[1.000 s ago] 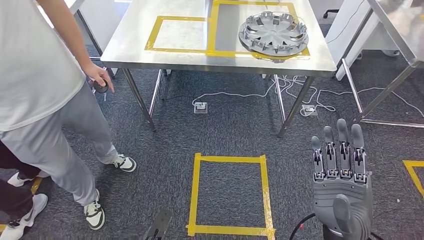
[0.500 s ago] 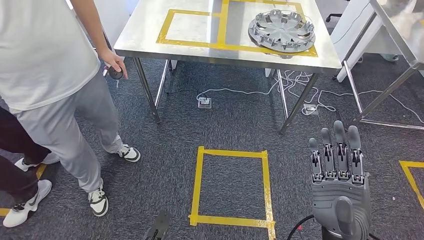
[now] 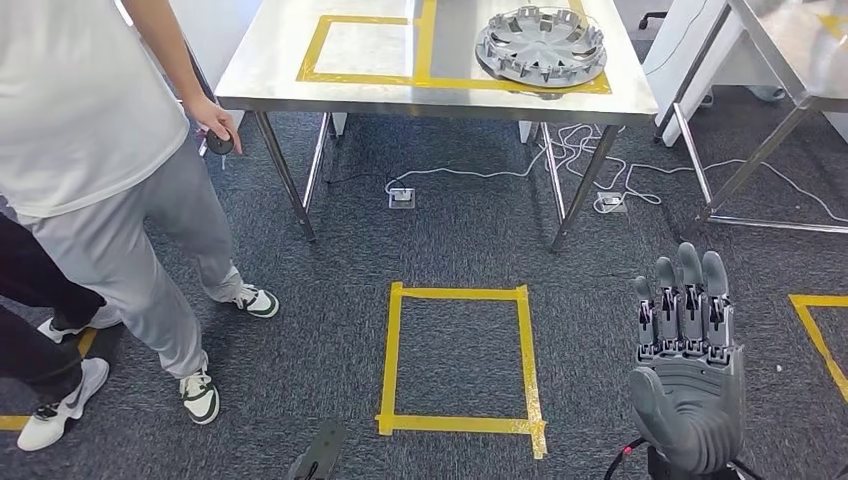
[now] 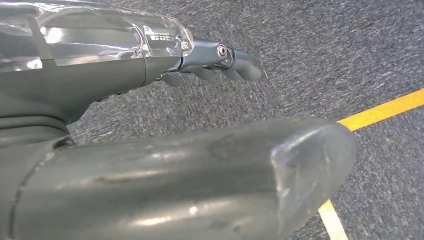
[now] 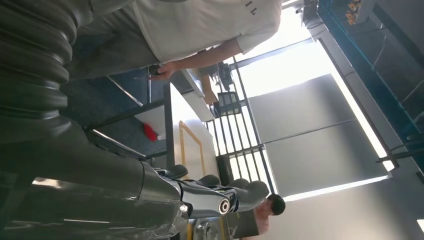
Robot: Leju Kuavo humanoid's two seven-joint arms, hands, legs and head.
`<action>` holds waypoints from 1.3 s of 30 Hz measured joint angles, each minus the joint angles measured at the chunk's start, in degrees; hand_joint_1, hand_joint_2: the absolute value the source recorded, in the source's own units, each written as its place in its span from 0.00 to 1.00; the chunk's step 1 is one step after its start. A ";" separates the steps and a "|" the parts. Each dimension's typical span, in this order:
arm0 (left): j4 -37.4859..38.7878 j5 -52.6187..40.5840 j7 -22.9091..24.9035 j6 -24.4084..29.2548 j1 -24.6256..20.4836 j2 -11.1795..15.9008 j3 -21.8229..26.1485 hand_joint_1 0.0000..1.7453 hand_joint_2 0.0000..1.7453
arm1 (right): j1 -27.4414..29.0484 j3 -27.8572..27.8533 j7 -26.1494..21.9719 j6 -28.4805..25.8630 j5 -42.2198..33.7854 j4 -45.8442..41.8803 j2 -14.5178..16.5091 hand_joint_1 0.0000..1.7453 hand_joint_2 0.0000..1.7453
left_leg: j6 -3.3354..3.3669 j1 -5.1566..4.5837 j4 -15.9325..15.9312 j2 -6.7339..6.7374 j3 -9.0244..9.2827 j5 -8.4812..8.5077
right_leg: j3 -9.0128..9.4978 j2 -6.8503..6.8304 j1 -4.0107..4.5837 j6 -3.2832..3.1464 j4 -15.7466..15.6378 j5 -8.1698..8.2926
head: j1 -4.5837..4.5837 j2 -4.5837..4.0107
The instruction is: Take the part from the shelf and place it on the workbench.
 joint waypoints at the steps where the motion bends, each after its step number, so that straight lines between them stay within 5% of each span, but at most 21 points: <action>1: 0.00 -0.01 0.11 0.00 0.08 0.01 0.00 0.00 0.00 | 0.02 0.03 0.01 -0.03 0.01 0.09 0.00 0.00 1.00 | -0.17 0.01 3.75 -0.13 -1.43 -1.98 | -0.43 -0.05 0.02 -0.10 0.17 0.16 | -0.08 0.00; 2: 0.01 -0.01 0.29 0.00 0.20 0.03 0.00 0.00 0.00 | 0.04 0.07 0.01 -0.04 0.01 0.22 0.00 0.00 1.00 | -0.34 0.01 6.67 -0.16 -2.44 -3.08 | -0.84 -0.09 0.03 -0.12 0.40 0.27 | -0.09 0.00; 4: 0.01 -0.01 0.66 0.00 0.42 0.07 -0.01 0.00 0.00 | 0.04 0.14 0.01 -0.08 0.01 0.50 0.00 0.00 1.00 | -0.52 0.02 6.98 -0.10 -1.74 -1.94 | -1.50 -0.14 0.01 -0.02 1.03 0.34 | -0.10 0.00; 7: 0.01 -0.05 1.13 -0.07 0.49 0.11 -0.02 0.00 0.00 | -0.01 0.25 0.12 -0.56 0.54 0.76 -0.01 0.00 1.00 | -0.28 0.00 -2.51 0.12 4.11 2.38 | -2.23 -0.14 -0.02 0.55 2.33 -0.08 | -0.18 0.00; 9: 0.01 -0.20 1.60 -0.24 0.54 0.15 -0.03 0.00 0.00 | -0.06 0.31 1.16 -2.42 2.93 1.03 -0.12 0.00 1.00 | 0.32 -0.04 -5.65 0.17 5.76 2.47 | -2.78 -0.10 0.17 1.02 3.15 -0.29 | -0.25 0.00; 12: 0.01 -0.44 2.68 -0.81 0.71 0.21 -0.06 0.00 0.00 | 0.03 0.43 7.39 -8.30 14.00 2.96 -0.67 0.00 1.00 | 1.40 0.16 -6.27 0.14 5.56 2.31 | -3.36 -0.03 0.30 1.66 3.83 -0.60 | -0.10 0.00; 15: 0.01 -1.16 3.99 -2.11 0.73 0.16 -0.40 0.00 0.00 | -0.43 0.60 17.54 -11.17 31.03 10.01 -0.75 0.00 1.00 | 2.22 0.28 -6.42 0.43 5.01 2.78 | -6.32 0.10 -0.06 2.84 10.37 -4.70 | 0.26 0.00; 17: 0.02 -1.90 4.72 -2.95 0.76 0.13 -0.95 0.00 0.00 | -1.30 0.73 19.90 -10.91 36.94 18.66 -0.04 0.00 0.50 | 2.54 0.07 -6.39 0.85 4.51 3.03 | -9.21 0.11 -0.39 3.25 16.93 -7.36 | 0.41 0.00; 19: 0.02 -2.56 5.11 -3.77 0.76 0.10 -1.47 0.00 0.00 | -2.91 0.42 17.22 -8.93 34.00 30.47 1.65 0.00 0.00 | 2.67 -0.21 -6.39 1.37 4.22 3.21 | -9.46 0.06 -0.56 3.10 17.60 -6.23 | 0.53 0.00; 22: -0.02 -3.15 5.37 -4.96 0.62 -0.15 -2.12 0.00 0.00 | -4.58 -1.78 11.47 -2.23 18.55 49.60 4.09 0.00 0.00 | 2.60 -0.71 -6.43 1.88 4.16 3.41 | -4.89 -1.82 -0.17 1.85 7.61 -0.96 | 0.57 -0.01; 24: -0.01 -3.37 5.75 -5.64 0.73 -0.23 -2.45 0.00 0.00 | -4.88 -4.41 11.54 1.99 8.75 60.35 5.14 0.00 0.00 | 2.21 -0.90 -6.52 2.21 3.99 3.68 | -3.43 -3.34 0.39 1.05 3.91 -0.31 | 0.65 -0.01; 27: 0.01 -3.22 6.08 -6.37 1.07 -0.21 -2.81 0.00 0.00 | -4.73 -8.75 16.46 3.87 0.28 74.75 6.98 0.00 0.00 | 1.56 -0.97 -6.56 2.86 3.87 3.60 | -3.32 -2.63 0.42 0.61 2.76 -0.09 | 0.75 0.00; 29: 0.03 -2.74 5.90 -6.86 1.26 -0.07 -2.86 0.00 0.00 | -4.57 -10.98 18.76 3.74 -1.92 81.42 8.21 0.00 0.00 | 1.10 -0.92 -3.83 1.41 2.71 1.38 | -3.19 -1.65 0.04 0.24 1.91 0.59 | 0.54 -0.01; 32: 0.09 -1.92 5.52 -7.80 1.97 0.31 -2.86 0.00 0.00 | -4.92 -13.79 20.00 3.17 -3.60 89.17 9.89 0.00 0.00 | 0.64 -0.77 6.93 -0.24 -2.09 -3.85 | -3.36 0.38 -0.09 -0.12 1.78 1.01 | 0.01 -0.01; 34: 0.15 -1.68 5.35 -8.15 2.40 0.52 -2.86 0.00 0.00 | -4.78 -14.94 20.33 2.99 -3.98 92.89 10.78 0.00 0.00 | 0.47 -0.70 9.47 -0.28 -3.39 -3.65 | -3.46 1.77 -0.02 -0.09 2.14 0.97 | -0.07 0.00; 36: 0.19 -1.63 5.26 -8.28 2.47 0.67 -2.86 0.00 0.00 | -5.11 -16.08 20.40 2.96 -4.03 95.69 11.51 0.00 0.00 | 0.47 -0.48 3.88 -1.43 -0.59 0.42 | -3.54 3.40 -0.06 0.15 2.67 0.80 | -0.11 0.00; 39: 0.20 -1.60 5.22 -8.42 2.41 0.81 -2.88 0.00 0.00 | -6.08 -18.41 20.36 3.01 -4.09 100.93 12.85 0.00 0.00 | 0.92 0.33 -4.84 -6.98 3.99 3.21 | -4.19 5.59 -0.24 0.95 3.79 0.37 | -0.08 0.00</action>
